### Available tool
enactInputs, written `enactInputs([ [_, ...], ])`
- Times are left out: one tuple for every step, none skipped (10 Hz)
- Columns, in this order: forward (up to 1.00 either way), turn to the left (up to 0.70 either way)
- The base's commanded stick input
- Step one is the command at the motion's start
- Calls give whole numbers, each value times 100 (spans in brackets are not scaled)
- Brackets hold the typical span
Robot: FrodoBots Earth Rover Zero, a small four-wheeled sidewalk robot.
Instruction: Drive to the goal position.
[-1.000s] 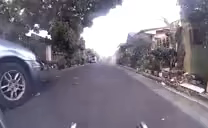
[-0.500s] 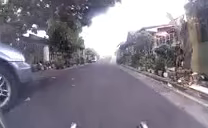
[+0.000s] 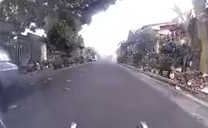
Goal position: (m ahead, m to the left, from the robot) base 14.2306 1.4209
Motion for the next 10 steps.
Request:
enactInputs([
  [70,9],
  [70,0],
  [70,0],
  [70,0],
  [70,0],
  [70,0],
  [70,4],
  [70,17],
  [70,19],
  [70,19],
])
